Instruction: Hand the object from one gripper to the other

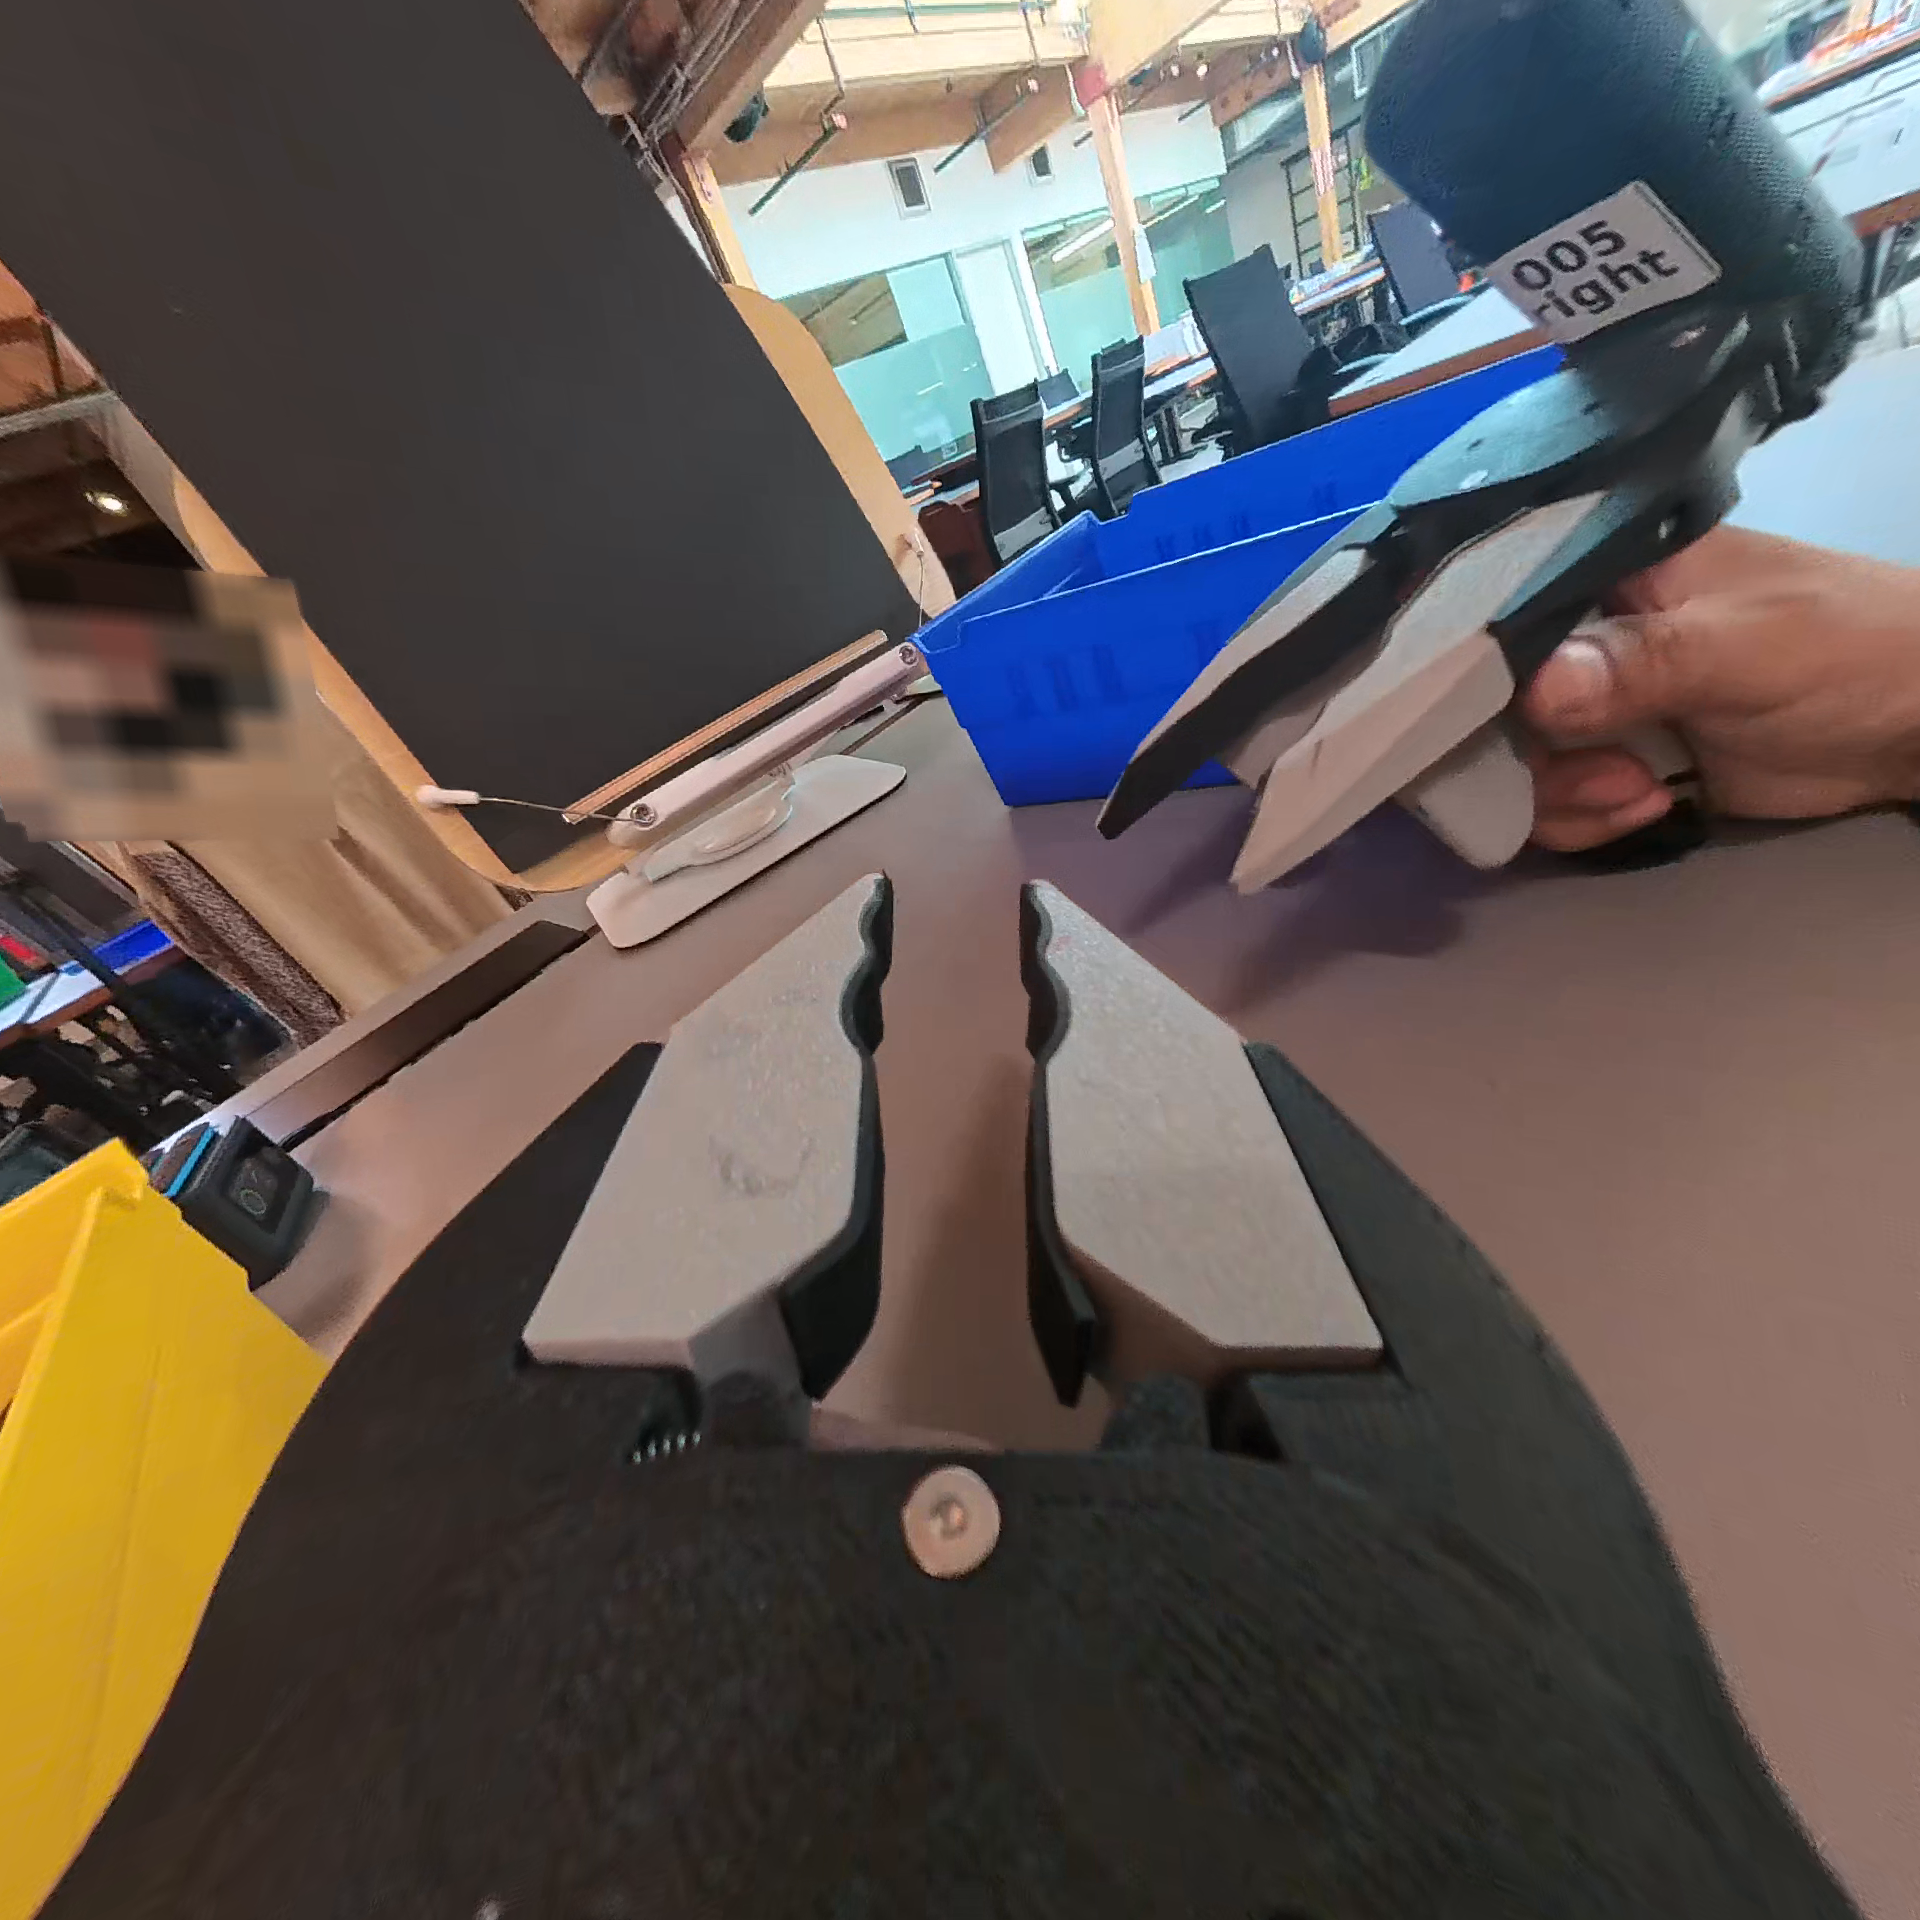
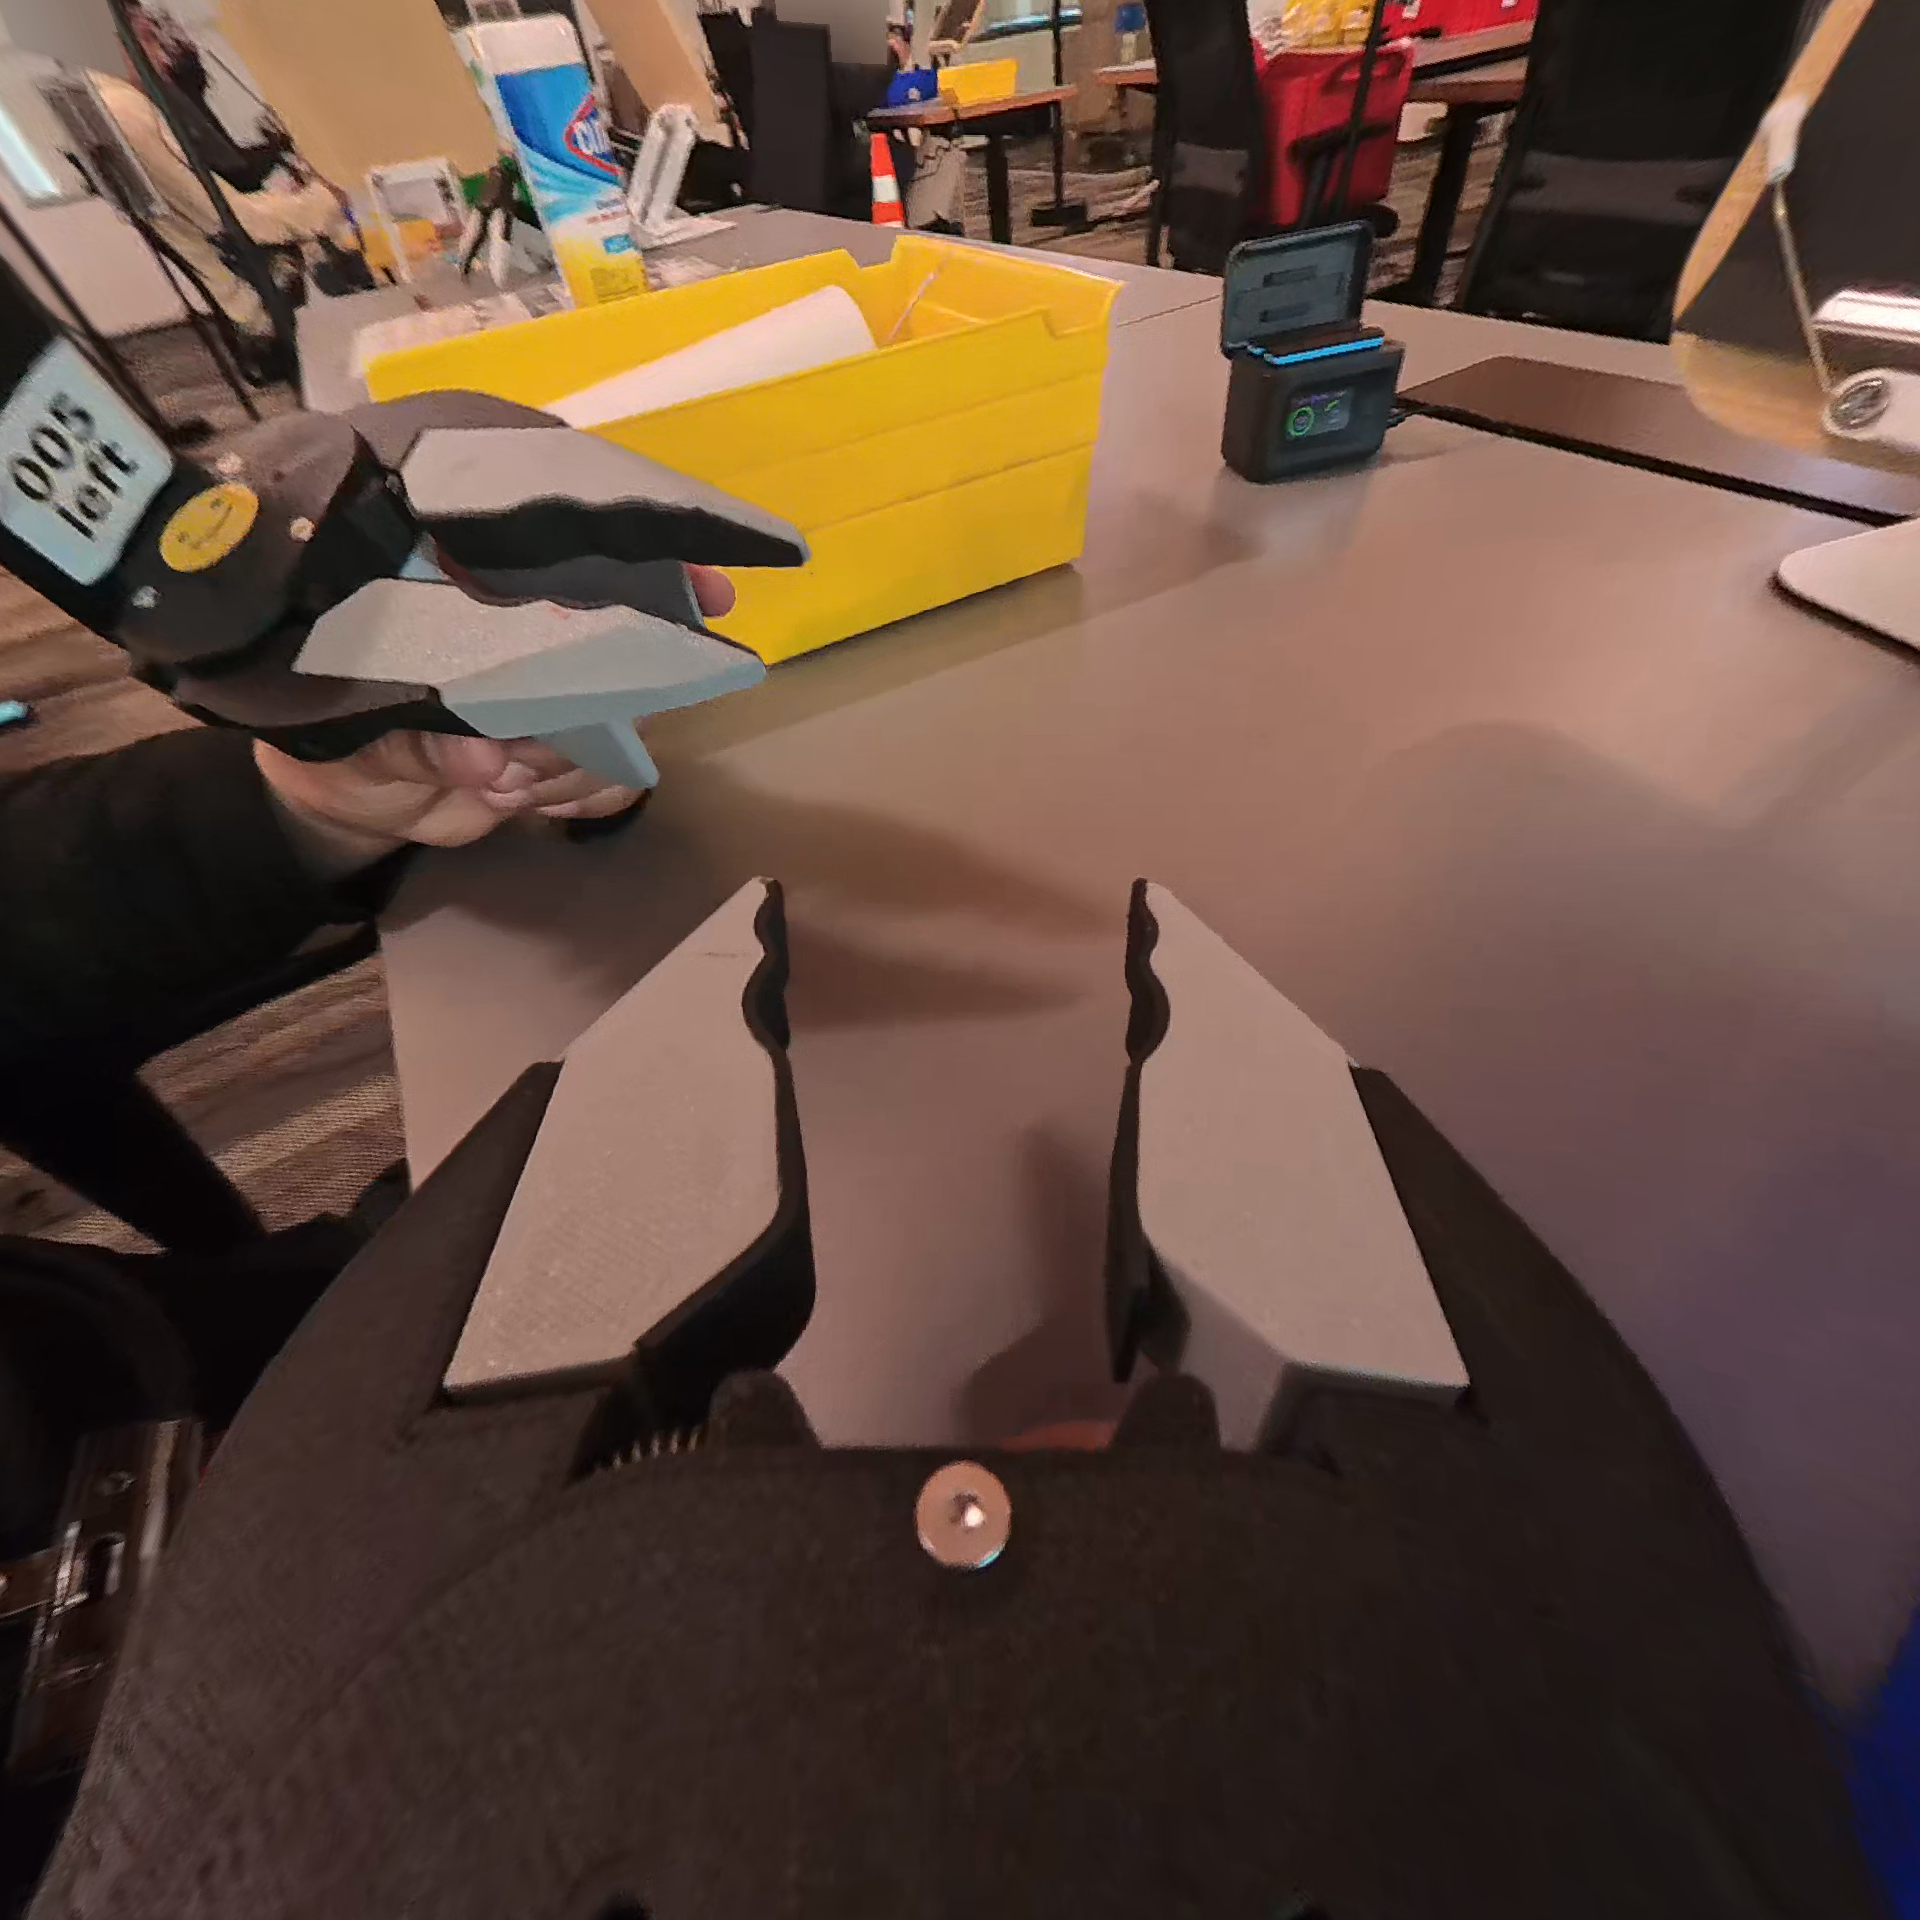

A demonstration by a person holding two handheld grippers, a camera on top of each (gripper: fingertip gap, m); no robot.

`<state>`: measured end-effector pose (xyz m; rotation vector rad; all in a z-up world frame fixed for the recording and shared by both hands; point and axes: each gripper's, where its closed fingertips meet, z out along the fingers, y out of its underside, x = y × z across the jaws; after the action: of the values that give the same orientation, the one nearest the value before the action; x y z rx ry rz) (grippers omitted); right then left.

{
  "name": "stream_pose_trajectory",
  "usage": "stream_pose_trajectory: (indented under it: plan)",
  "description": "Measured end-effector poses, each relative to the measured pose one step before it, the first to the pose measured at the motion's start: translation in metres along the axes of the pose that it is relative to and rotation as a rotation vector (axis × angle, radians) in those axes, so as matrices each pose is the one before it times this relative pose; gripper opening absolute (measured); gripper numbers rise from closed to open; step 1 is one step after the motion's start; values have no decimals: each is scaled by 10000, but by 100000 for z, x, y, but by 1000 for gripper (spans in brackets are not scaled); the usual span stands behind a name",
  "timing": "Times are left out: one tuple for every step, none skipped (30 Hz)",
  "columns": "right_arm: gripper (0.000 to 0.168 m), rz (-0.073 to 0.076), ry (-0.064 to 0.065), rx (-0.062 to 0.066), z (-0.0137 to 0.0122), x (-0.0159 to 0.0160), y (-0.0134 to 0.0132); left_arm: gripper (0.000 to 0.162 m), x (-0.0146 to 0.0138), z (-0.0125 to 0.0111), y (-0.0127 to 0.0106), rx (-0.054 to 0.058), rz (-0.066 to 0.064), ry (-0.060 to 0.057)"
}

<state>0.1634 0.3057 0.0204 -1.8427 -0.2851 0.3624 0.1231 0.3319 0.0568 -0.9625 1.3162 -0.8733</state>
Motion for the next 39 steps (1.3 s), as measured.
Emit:
stream_pose_trajectory:
  plan:
    - [63, 168, -211, 124, -142, -84, -159, 22, 103, 28, 20, -27, 96, -7]
    - [62, 129, -38, 178, -196, 89, -215, 22, 77, 16, 1, -15, 100, -22]
    - [62, 12, 80, 196, -181, 117, -250, 22, 49, 9, 8, -12, 94, -41]
    - [57, -78, 15, 152, -129, -49, -193, 22, 59, -2, -20, 0, 78, -22]
    - [54, -119, 19, 64, -55, -97, -83, 21, 54, -22, -24, 21, 48, 0]
    - [55, -135, 59, -36, 42, -66, 44, 21, 13, -31, -50, 31, 18, -8]
    - [55, -143, 59, -106, 109, -76, 134, 20, -12, -31, -43, 28, 0, -12]
    - [55, -143, 30, -122, 126, -113, 144, 20, 7, -17, -16, 18, -2, 3]
    - [55, -124, 12, -106, 111, -110, 129, 20, 9, -25, -34, 22, 7, 6]
    - [55, -89, 20, -69, 71, -65, 86, 20, -29, -18, -27, 20, 7, -32]
    - [55, -51, 20, -30, 29, -34, 34, 20, -66, -31, -17, 13, -10, -50]
    - [55, -11, 6, -8, 2, -3, 10, 19, -27, -41, -53, 38, -21, -10]
    - [55, 24, -13, 0, -10, 14, 0, 19, -3, -62, -68, 48, -35, 18]
    - [55, 54, -26, -2, 0, 24, -3, 18, -58, -34, -31, 26, -57, -6]
    - [55, 76, -34, -9, -5, 29, 14, 18, -97, -22, -17, 15, -60, -36]
    - [55, 87, -37, -12, 5, 44, 23, 18, -89, -31, -35, 31, -42, -30]
    - [56, 85, -32, -4, -1, 47, 3, 17, -18, -53, -65, 53, -11, -15]
    - [56, 68, -26, 11, -25, 43, -18, 17, -13, -57, -65, 54, 21, -27]
    - [56, 40, -15, 27, -30, 17, -32, 16, 17, -31, -57, 41, 47, -31]
    - [55, 10, -2, 29, -31, 11, -29, 16, 28, -15, -25, 5, 47, -20]
    - [55, -9, 6, 10, -18, -8, -16, 16, 16, 3, 2, -15, 29, -24]
    - [55, -19, 7, -17, 13, -11, 20, 16, 20, 11, 12, -23, 6, -2]
    - [55, -25, 7, -30, 29, -17, 34, 16, -12, 6, 17, -42, -46, 2]
    - [55, -31, 11, -25, 19, -24, 31, 16, -37, -7, 19, -61, -121, 17]
    - [55, -33, 15, -13, 14, -12, 17, 16, -46, -21, 15, -82, -208, 45]
    - [55, -25, 8, -10, 4, -22, 15, 16, -73, -49, -133, -83, -223, 52]
    - [55, -10, -1, -13, 12, -18, 14, 17, -132, -131, -429, -61, -128, 31]
    - [55, 4, -8, -13, 8, -7, 13, 19, -223, -281, -815, -1, -6, -18]
    - [55, 13, -12, -7, -4, -3, 7, 20, -338, -457, -1189, 92, 117, -90]
    - [55, 14, -11, 5, -8, 3, -6, 20, -497, -635, -1434, 148, 210, -170]
    - [55, 12, -8, 10, -13, 3, -11, 20, -639, -776, -1457, 127, 228, -203]
    - [55, 11, -6, 6, -4, 2, -7, 20, -761, -885, -1434, 104, 169, -204]
    - [55, 9, -5, -2, -9, 5, 3, 20, -886, -992, -1374, 133, 68, -196]
    - [55, 3, -3, -6, 5, -2, 5, 20, -1104, -1047, -1181, 103, -28, -234]
    - [55, -2, 1, -7, 8, -3, 6, 20, -1392, -1043, -868, 16, -62, -313]
    - [55, -6, 4, -5, 0, 1, 7, 14, -1529, -1033, -546, -35, -76, -318]
    - [55, -8, 7, -2, 4, -3, -8, 9, -1533, -960, -194, -84, -124, -264]
    - [54, -9, 9, 0, -5, 7, 3, 9, -1597, -825, 261, -219, -179, -283]
    - [54, -7, 10, -5, 5, 0, 6, 12, -1634, -642, 680, -353, -155, -327]
